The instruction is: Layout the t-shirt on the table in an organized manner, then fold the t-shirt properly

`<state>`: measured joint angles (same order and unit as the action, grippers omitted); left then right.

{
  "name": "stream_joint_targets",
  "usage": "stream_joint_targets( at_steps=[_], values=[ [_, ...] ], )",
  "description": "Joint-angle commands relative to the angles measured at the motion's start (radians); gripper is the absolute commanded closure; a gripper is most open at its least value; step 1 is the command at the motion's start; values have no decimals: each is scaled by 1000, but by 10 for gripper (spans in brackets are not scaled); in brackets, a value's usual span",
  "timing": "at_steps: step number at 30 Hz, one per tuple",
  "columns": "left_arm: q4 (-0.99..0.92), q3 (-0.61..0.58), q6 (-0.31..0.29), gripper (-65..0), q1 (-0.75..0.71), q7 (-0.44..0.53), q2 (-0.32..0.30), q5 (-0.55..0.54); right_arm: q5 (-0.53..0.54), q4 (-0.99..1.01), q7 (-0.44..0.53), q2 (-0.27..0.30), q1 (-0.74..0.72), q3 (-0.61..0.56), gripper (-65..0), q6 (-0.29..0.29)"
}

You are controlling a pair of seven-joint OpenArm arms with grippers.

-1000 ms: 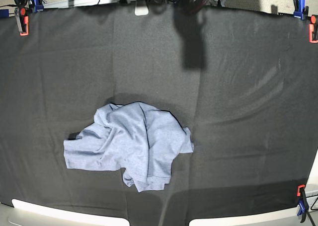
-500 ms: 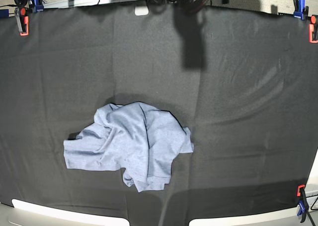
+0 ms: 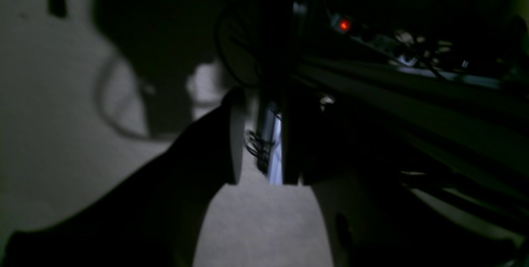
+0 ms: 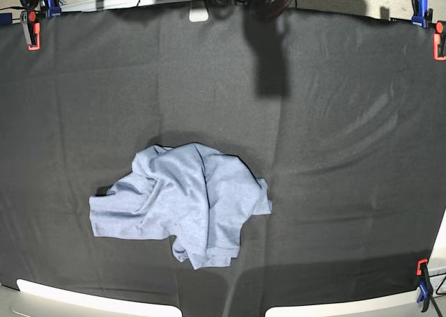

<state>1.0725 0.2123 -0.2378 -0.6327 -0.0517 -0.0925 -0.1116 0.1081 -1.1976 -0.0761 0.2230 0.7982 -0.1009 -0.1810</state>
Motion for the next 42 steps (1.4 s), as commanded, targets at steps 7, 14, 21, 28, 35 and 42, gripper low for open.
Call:
stream_joint_targets(
  at_steps=[7, 14, 21, 28, 35, 42],
  values=[
    [220, 2, -6, -142, -109, -23, -45, -55, 80, -362, 76, 82, 180, 2, -159, -7],
    [377, 3, -6, -142, -147, -69, -61, -55, 79, -642, 30, 109, 283, 3, -158, -21],
    [553, 3, -6, -142, -154, -99, -73, -53, 79, -820, 7, 109, 279, 28, -158, -21],
    [777, 3, -6, -142, -145, -130, -138, 43, 88, -988, -68, 109, 245, 171, -158, -20],
    [929, 3, -6, -142, -88, -200, -224, 43, 161, -1077, -145, 109, 166, 286, -159, -20],
    [948, 2, -36, -143, 46, -278, -257, 40, 158, -1080, -330, 109, 19, 304, -187, -21]
  ],
)
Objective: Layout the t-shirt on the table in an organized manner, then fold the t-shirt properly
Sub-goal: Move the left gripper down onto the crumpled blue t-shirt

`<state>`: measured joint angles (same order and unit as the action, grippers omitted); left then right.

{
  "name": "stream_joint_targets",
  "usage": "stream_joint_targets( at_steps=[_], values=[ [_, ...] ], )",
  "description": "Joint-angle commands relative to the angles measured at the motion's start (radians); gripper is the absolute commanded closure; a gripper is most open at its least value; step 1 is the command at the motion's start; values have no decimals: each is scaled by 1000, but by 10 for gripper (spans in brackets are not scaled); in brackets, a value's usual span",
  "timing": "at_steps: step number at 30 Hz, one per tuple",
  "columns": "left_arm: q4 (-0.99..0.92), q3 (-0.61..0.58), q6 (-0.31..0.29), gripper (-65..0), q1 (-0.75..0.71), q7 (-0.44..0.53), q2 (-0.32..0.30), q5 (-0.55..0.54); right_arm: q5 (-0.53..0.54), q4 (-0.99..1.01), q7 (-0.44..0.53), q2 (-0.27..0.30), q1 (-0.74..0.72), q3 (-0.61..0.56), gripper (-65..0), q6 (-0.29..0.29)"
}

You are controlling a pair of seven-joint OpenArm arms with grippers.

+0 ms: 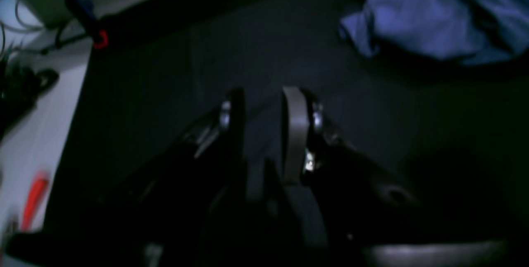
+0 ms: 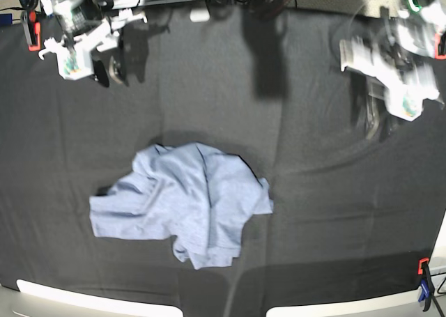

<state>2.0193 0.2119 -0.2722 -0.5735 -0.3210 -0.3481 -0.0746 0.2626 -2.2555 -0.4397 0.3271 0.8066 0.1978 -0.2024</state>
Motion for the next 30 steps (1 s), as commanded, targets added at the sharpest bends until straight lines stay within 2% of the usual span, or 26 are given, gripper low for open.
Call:
stream_joint_targets(
  at_steps=[1, 5, 15, 17, 21, 25, 30],
  values=[
    [1, 2, -2, -143, 3, -19, -4, 3, 3, -23, 21, 5, -6, 6, -192, 1],
    [1, 2, -3, -143, 61, -31, -20, -51, -1, -23, 18, 4, -46, 6, -191, 1],
    [1, 2, -5, -143, 171, -48, -26, -80, -50, -22, 30, 5, -102, 6, -193, 1],
    [1, 2, -6, -150, 203, -68, -26, -113, -50, -22, 25, 4, -130, 6, -230, 1],
    [1, 2, -9, -214, 270, -120, -26, -160, -50, -22, 23, 2, -176, 6, -338, 1],
    [-13, -11, -31, -218, 329, -127, -26, -228, -50, -22, 10, 0, -232, 5, -344, 2],
    [-113, -153, -31, -218, 435, -127, -26, -230, -49, -15, -43, -9, -330, 5, -343, 2]
  ],
)
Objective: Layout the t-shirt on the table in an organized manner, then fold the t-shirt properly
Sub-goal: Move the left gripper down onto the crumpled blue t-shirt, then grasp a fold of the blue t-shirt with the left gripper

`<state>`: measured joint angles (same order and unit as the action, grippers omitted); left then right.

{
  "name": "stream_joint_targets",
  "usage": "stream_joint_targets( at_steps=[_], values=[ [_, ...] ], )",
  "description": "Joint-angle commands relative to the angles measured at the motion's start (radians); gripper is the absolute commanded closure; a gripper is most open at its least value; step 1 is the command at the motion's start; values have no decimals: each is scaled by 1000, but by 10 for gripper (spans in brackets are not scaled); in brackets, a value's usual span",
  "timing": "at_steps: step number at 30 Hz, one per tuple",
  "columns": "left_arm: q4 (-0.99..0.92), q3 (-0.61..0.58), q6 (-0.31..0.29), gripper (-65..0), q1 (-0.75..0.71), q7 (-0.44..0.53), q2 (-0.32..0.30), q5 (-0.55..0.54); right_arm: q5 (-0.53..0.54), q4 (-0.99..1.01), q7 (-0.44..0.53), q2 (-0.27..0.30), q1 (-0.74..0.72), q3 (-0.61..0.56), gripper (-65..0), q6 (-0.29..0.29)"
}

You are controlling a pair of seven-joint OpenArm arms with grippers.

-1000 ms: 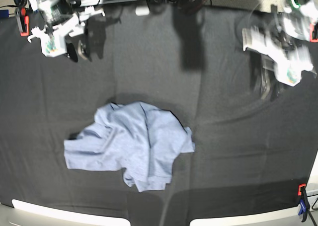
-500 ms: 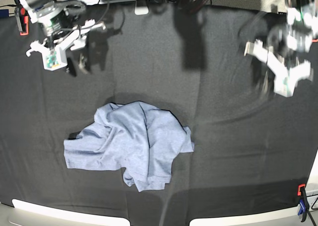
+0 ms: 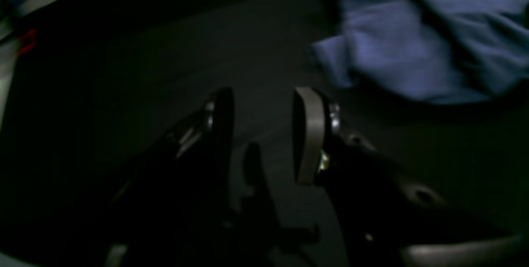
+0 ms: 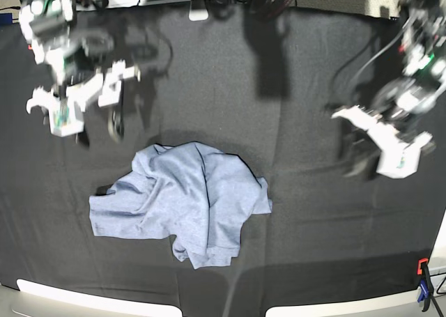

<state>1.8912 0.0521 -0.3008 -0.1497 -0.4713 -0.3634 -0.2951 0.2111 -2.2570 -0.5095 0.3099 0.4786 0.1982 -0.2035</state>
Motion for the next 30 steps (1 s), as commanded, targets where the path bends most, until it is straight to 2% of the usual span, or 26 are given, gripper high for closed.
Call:
stream_joint_targets(
  at_steps=[1, 4, 7, 13, 20, 21, 25, 30],
  values=[
    [-13, -31, -2, -218, 39, 23, -11, -6, 3, -5, 26, 8, -21, 4, -343, 3],
    [-93, -141, 1, -218, 131, 23, 11, 66, 6, 56, 21, 8, -83, 4, -343, 3],
    [-172, -216, 2, -218, 225, 23, 60, 102, 6, 143, 9, 8, -130, 4, -343, 3],
    [-399, -286, 1, -218, 420, 23, 215, 104, 6, 274, 4, 8, -168, 4, -343, 3],
    [-722, -322, 2, -218, 660, 23, 406, 124, 2, 292, -25, 2, -168, 5, -343, 2],
    [-780, -322, 10, -218, 694, 24, 431, 146, 1, 292, -30, -2, -168, 5, -343, 2],
    [-1040, -322, 134, -218, 820, 45, 512, 245, 2, 292, -56, -16, -167, 5, -343, 2],
    [-1309, -336, 159, -218, 931, 166, 512, 223, 3, 292, -67, -19, -167, 5, -343, 2]
  ],
)
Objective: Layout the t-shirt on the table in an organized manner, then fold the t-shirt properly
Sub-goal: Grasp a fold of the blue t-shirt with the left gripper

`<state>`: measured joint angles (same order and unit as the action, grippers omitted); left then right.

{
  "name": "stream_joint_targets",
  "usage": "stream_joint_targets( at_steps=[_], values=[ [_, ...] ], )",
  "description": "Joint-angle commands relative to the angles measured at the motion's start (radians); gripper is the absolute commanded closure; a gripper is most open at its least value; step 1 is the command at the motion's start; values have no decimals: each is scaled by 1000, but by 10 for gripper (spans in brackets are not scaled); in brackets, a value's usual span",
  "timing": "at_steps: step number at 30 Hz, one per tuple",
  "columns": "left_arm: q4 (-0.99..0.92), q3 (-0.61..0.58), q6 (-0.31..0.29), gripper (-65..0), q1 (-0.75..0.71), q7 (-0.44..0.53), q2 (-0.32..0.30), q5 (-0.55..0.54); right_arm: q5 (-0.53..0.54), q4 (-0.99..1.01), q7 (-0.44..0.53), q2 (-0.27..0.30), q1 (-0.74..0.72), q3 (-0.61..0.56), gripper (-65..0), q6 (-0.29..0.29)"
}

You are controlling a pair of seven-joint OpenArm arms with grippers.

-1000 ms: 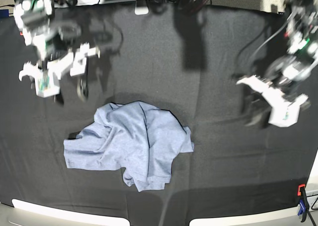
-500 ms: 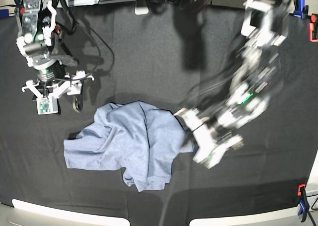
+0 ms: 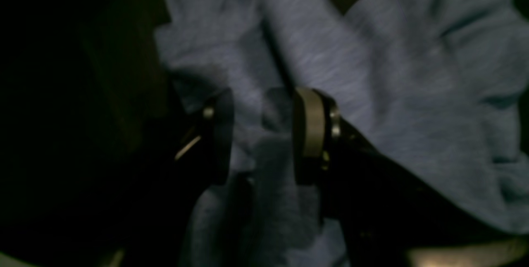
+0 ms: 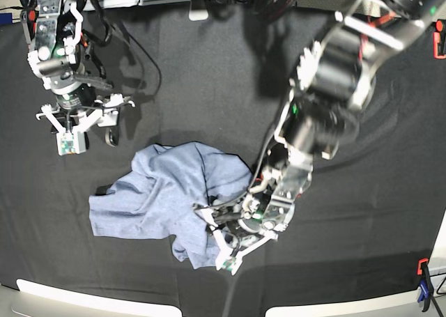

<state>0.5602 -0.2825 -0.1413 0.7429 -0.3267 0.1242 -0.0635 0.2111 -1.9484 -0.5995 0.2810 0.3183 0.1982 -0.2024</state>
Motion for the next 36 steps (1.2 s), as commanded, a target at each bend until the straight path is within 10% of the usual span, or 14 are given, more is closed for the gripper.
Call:
stream_joint_targets(
  at_steps=[1, 6, 29, 32, 36],
  values=[
    [-12, -2, -2, -218, 51, 38, 24, -15, 5, -17, 23, 10, -8, 5, -343, 1],
    [-49, -2, -119, -218, 73, 59, 24, -93, 6, -17, 23, 10, -8, 5, -343, 1],
    [-43, -2, -106, -209, 26, 42, 24, -163, 5, -17, 0, -40, -8, 5, -343, 0],
    [-43, -2, -167, -13, 18, 31, 24, -166, 4, -17, 0, -60, -8, 5, -342, 0],
    [-6, 2, -222, 0, 21, -76, 19, -203, -3, -17, 0, -65, -8, 5, -342, 0]
  ],
)
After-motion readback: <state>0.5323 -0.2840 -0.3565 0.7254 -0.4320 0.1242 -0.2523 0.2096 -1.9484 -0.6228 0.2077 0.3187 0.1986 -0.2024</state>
